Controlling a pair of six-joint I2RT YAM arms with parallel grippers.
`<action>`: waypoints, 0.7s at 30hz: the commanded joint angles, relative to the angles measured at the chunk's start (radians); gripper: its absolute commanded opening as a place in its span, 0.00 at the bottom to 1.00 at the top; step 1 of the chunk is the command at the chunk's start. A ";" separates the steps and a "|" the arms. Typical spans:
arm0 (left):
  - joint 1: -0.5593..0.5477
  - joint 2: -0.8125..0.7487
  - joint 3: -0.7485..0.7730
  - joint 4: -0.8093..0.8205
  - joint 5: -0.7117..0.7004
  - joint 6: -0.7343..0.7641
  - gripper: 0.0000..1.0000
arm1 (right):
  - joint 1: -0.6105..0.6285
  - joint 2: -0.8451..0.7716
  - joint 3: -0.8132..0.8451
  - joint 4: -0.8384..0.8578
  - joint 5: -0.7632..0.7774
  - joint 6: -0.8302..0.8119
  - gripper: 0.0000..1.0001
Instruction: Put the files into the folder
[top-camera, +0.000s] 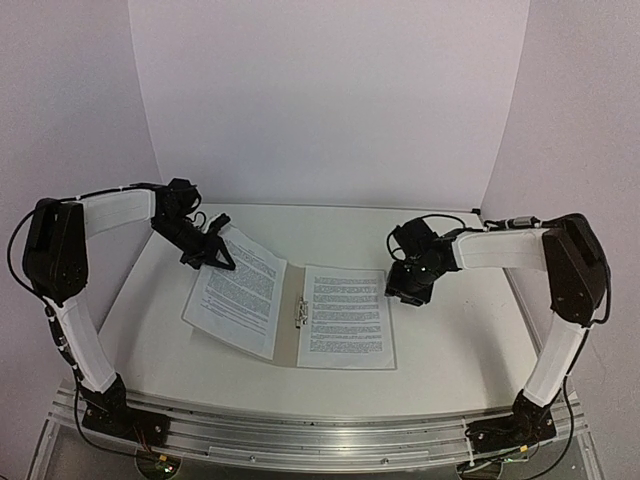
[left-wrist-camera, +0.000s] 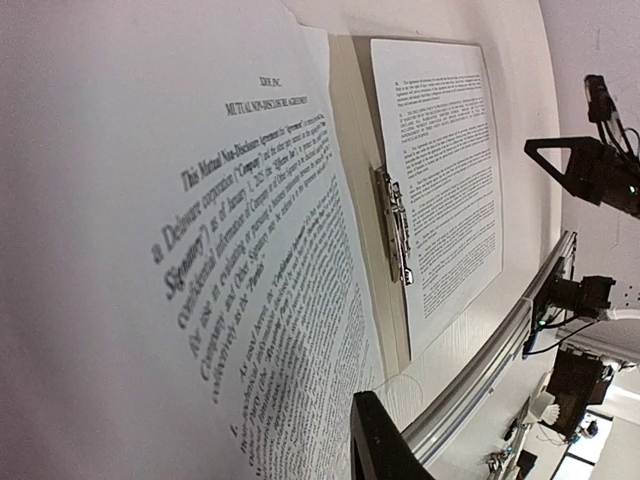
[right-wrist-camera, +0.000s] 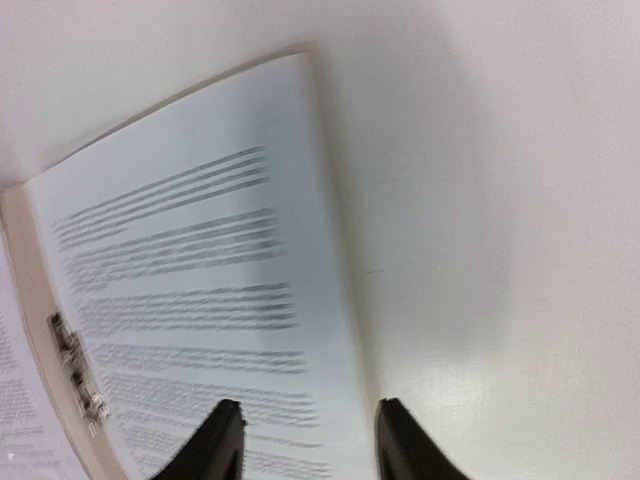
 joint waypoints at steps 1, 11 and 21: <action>-0.031 -0.022 0.082 -0.035 -0.016 0.029 0.33 | -0.002 0.063 -0.036 -0.121 0.087 -0.028 0.20; -0.149 -0.018 0.202 -0.011 0.019 0.050 0.60 | 0.007 0.189 0.006 -0.073 -0.048 -0.084 0.01; -0.407 0.143 0.349 0.188 0.224 -0.104 1.00 | 0.006 0.209 0.031 0.164 -0.293 -0.023 0.00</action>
